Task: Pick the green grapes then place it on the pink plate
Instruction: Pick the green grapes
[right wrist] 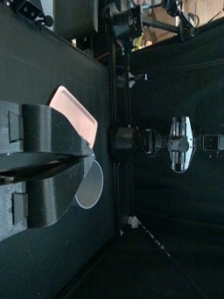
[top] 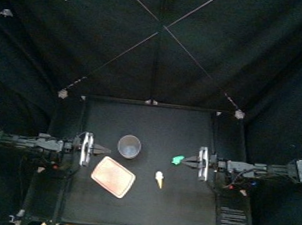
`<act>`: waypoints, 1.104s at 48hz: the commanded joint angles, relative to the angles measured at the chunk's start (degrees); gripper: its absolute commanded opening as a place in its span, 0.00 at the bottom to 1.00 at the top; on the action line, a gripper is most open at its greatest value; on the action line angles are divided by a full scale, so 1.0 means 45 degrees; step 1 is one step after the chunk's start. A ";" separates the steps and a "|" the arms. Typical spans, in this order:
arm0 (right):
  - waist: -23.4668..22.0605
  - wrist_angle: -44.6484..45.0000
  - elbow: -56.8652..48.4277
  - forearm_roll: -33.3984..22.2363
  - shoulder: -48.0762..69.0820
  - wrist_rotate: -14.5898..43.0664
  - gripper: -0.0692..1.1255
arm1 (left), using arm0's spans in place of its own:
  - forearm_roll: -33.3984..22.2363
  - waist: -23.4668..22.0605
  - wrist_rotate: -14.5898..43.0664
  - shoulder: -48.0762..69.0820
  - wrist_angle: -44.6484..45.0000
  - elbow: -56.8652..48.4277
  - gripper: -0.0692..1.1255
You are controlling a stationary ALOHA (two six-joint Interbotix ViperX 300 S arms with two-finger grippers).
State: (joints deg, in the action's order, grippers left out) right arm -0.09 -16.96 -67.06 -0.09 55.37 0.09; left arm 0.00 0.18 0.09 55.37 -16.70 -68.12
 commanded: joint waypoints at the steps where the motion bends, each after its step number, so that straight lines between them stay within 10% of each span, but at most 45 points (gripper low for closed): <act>1: -0.0332 0.0137 0.0000 -0.0059 -0.0312 -0.0039 0.14 | 0.0020 0.0508 0.0020 -0.0156 0.0605 0.0352 0.16; 14: -0.0977 0.2578 0.0195 -0.0859 -0.2207 0.0000 0.25 | 0.0156 0.1113 0.0059 -0.0137 0.1406 0.0391 0.16; 32: -0.1152 0.3223 -0.0430 -0.0508 -0.3457 0.0137 0.87 | 0.0195 0.1328 0.0020 -0.0137 0.1152 0.0352 0.16; 53: -0.2109 0.3320 -0.0918 -0.0684 -0.5430 0.0176 0.88 | 0.0059 0.1309 -0.0020 -0.0156 0.0430 0.0352 0.16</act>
State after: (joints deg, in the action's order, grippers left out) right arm -8.70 -1.76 -72.51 -1.41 32.34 0.97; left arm 0.35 6.06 -0.09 55.02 -14.15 -67.94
